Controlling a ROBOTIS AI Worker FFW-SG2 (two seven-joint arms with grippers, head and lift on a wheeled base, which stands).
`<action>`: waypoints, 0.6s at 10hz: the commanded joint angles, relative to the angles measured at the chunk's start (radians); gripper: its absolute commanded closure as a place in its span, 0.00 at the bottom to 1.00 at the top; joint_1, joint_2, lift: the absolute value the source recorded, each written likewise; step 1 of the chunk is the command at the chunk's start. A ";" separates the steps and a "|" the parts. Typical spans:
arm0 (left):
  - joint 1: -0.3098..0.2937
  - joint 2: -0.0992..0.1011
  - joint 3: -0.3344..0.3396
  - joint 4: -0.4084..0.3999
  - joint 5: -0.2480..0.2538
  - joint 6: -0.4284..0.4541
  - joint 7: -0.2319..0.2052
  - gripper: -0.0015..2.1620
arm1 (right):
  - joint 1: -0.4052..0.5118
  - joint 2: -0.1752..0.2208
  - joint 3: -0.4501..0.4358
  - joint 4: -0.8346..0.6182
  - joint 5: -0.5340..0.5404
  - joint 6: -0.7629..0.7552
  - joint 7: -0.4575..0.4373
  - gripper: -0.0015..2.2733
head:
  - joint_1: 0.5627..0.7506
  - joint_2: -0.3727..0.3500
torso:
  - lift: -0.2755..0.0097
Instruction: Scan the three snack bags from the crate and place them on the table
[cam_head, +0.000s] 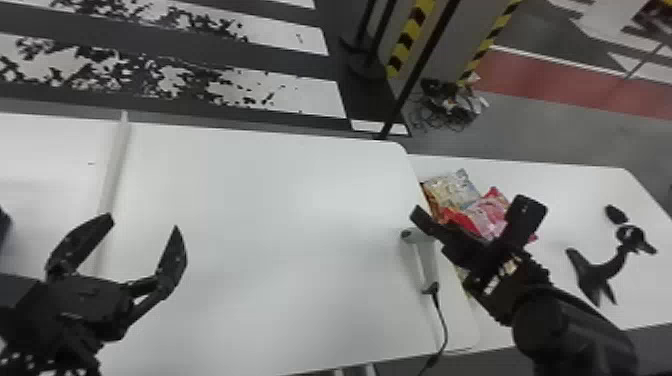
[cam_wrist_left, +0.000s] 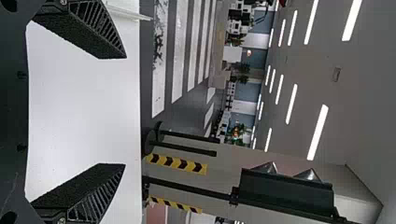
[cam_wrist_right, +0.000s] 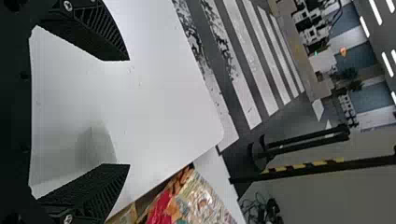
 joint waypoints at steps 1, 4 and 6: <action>0.000 0.000 -0.007 -0.007 0.003 0.006 0.002 0.02 | 0.081 0.042 0.111 -0.096 0.064 -0.153 0.000 0.03 | 0.70 0.03 | 0.75; 0.026 0.000 -0.032 -0.079 0.003 0.105 0.023 0.02 | 0.185 0.086 0.240 -0.161 0.101 -0.282 0.003 0.02 | 0.70 0.11 | 0.75; 0.063 0.000 -0.035 -0.132 0.016 0.157 0.023 0.02 | 0.280 0.089 0.315 -0.151 0.147 -0.472 0.000 0.02 | 0.70 0.17 | 0.75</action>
